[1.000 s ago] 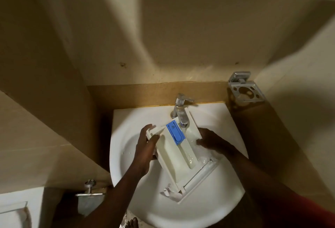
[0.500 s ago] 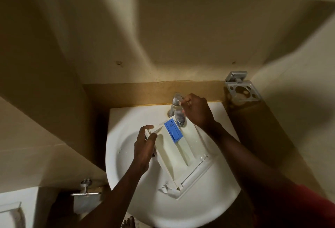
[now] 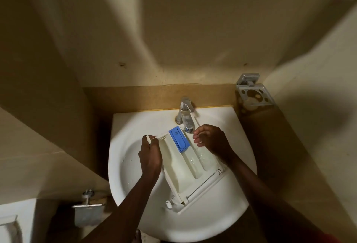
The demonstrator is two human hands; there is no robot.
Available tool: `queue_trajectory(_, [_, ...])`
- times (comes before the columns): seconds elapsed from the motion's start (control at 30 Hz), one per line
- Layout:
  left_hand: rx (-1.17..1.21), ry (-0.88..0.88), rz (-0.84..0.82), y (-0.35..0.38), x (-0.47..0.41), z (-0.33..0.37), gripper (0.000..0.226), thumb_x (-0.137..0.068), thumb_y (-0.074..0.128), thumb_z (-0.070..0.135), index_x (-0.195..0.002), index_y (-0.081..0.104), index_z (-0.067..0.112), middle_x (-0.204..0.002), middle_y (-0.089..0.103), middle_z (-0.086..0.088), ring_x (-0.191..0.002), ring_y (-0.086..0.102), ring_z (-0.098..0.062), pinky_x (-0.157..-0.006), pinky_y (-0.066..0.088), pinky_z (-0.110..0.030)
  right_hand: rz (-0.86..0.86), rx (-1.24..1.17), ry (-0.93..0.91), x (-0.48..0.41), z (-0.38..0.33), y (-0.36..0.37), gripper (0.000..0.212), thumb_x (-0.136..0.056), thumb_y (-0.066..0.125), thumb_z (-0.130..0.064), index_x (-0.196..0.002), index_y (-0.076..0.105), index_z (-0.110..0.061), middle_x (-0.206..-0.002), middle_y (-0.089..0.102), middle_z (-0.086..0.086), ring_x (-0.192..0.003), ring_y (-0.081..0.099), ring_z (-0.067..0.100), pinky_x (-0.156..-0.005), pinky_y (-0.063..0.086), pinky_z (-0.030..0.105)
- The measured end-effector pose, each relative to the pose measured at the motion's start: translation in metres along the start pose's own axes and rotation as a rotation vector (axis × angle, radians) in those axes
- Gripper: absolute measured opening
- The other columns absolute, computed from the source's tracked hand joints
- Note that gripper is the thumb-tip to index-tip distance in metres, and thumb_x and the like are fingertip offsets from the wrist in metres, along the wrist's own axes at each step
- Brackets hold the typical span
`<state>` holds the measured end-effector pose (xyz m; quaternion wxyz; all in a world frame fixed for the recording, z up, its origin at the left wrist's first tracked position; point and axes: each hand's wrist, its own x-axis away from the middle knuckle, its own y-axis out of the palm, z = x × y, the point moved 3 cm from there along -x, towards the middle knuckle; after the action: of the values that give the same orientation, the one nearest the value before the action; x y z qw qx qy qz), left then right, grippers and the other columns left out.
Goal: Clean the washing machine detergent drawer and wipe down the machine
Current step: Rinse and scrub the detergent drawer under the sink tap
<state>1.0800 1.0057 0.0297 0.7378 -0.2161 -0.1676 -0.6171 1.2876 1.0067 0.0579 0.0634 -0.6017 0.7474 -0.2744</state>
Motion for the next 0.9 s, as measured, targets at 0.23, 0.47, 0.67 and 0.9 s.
queue_trajectory(0.23, [0.028,-0.060,0.033,0.002,0.017,0.000,0.021,-0.085,0.039,0.037,-0.086,0.057,0.026,-0.091,0.066,-0.004,-0.092,0.064,-0.033,-0.089,0.053,-0.060,-0.158,0.581,-0.336,0.015,0.013,0.006,0.019,-0.084,0.050,0.000,-0.079,0.068,-0.003,-0.075,0.071,0.008,-0.064,0.064,0.019,-0.062,0.052,0.027])
queue_trajectory(0.47, [0.118,-0.154,0.038,0.005,0.022,-0.005,0.012,-0.089,0.044,0.025,-0.084,0.055,0.024,-0.092,0.061,-0.008,-0.080,0.058,-0.028,-0.073,0.053,-0.047,-0.464,0.849,0.003,0.018,0.009,0.008,0.013,-0.086,0.044,-0.006,-0.093,0.053,-0.002,-0.103,0.061,0.015,-0.088,0.061,0.030,-0.072,0.048,0.033])
queue_trajectory(0.67, [0.199,-0.329,-0.039,0.017,0.032,-0.017,0.014,-0.089,0.045,0.023,-0.096,0.056,0.019,-0.093,0.058,-0.008,-0.074,0.056,-0.025,-0.059,0.048,-0.033,-0.558,1.028,0.164,0.030,0.006,-0.014,0.029,-0.093,0.045,-0.015,-0.117,0.059,-0.006,-0.115,0.062,0.015,-0.107,0.060,0.034,-0.081,0.046,0.036])
queue_trajectory(0.9, [0.122,-0.320,-0.093,0.010,0.034,-0.015,0.020,-0.085,0.045,0.022,-0.099,0.059,0.018,-0.098,0.061,-0.013,-0.074,0.060,-0.030,-0.058,0.053,-0.035,-0.580,0.719,0.125,0.037,0.002,-0.012,0.032,-0.095,0.041,-0.003,-0.120,0.061,-0.004,-0.119,0.062,0.015,-0.105,0.059,0.027,-0.077,0.043,0.022])
